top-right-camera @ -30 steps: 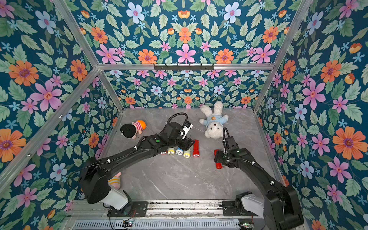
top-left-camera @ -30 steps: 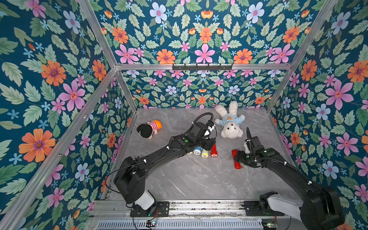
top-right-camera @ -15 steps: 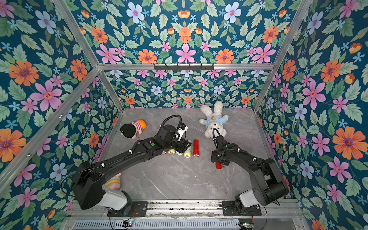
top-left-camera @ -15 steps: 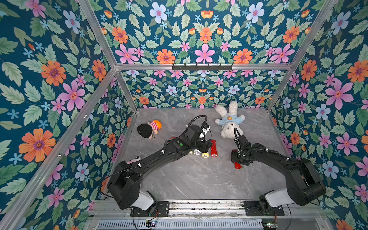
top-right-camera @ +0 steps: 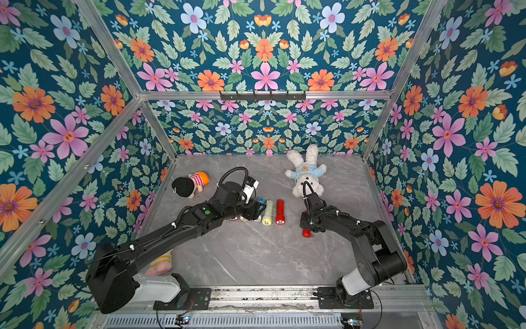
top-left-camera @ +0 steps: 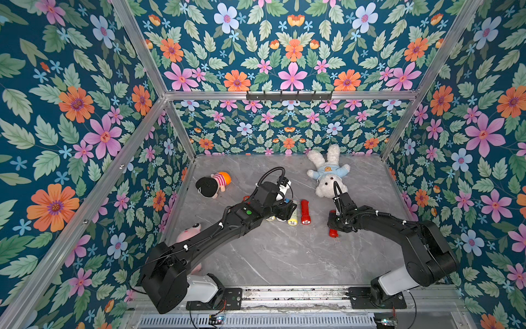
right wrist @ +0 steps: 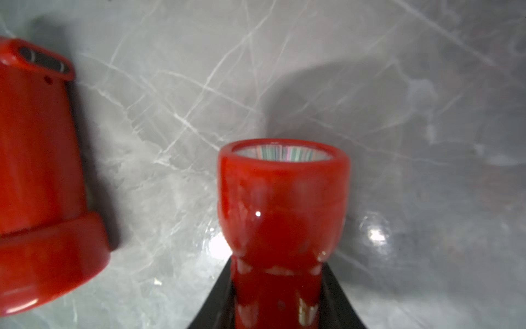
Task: Close the plug at the bottom of the flashlight
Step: Pick up the flashlight from the center of the board.
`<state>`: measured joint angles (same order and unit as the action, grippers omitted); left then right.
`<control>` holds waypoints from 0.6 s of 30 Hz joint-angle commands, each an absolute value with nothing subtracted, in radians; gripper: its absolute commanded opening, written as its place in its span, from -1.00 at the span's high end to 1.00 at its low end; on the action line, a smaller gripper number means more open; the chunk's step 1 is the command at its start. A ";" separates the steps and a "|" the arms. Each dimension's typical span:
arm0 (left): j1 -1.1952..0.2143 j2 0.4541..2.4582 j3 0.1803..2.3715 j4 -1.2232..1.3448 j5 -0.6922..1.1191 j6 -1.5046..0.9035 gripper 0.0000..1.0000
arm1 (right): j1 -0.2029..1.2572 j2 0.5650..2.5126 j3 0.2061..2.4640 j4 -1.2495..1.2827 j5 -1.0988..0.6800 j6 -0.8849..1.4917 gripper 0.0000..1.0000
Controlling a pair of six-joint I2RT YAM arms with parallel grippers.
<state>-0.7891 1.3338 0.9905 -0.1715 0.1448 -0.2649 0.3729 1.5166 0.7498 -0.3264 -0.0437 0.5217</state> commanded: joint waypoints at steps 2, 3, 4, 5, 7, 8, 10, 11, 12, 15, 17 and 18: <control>-0.778 1.286 0.962 -0.146 0.095 -0.316 -0.37 | 0.433 1.443 0.763 -0.414 -0.057 0.426 1.00; -0.774 1.272 0.957 -0.147 0.081 -0.327 -0.37 | 0.470 1.428 0.776 -0.423 -0.050 0.382 1.00; -0.768 1.263 0.953 -0.151 0.061 -0.339 -0.37 | 0.505 1.418 0.789 -0.433 -0.044 0.344 1.00; -0.763 1.253 0.958 -0.172 0.024 -0.358 -0.37 | 0.539 1.408 0.798 -0.433 -0.047 0.317 1.00; -0.749 1.238 0.974 -0.230 -0.053 -0.398 -0.36 | 0.600 1.395 0.807 -0.424 -0.069 0.267 1.00; -0.740 1.223 0.981 -0.255 -0.088 -0.419 -0.35 | 0.629 1.387 0.810 -0.422 -0.071 0.244 1.00; -0.725 1.181 0.979 -0.290 -0.151 -0.459 -0.34 | 0.687 1.377 0.814 -0.410 -0.090 0.185 1.00; -0.718 1.148 0.976 -0.306 -0.187 -0.486 -0.33 | 0.716 1.374 0.812 -0.395 -0.098 0.151 1.00; -0.709 1.116 0.973 -0.323 -0.228 -0.517 -0.32 | 0.746 1.371 0.811 -0.379 -0.124 0.113 1.00; -0.693 1.026 0.971 -0.383 -0.360 -0.619 -0.30 | 0.811 1.387 0.810 -0.356 -0.177 0.034 1.00; -0.690 0.986 0.973 -0.413 -0.399 -0.652 -0.29 | 0.829 1.413 0.818 -0.354 -0.237 0.000 1.00; -0.690 0.971 0.972 -0.425 -0.406 -0.662 -0.29 | 0.835 1.434 0.826 -0.357 -0.268 -0.014 1.00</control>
<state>-0.6926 1.0004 0.9710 -0.3515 -0.2855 -0.5671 0.8204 1.4052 0.8120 -0.3759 -0.1753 0.0956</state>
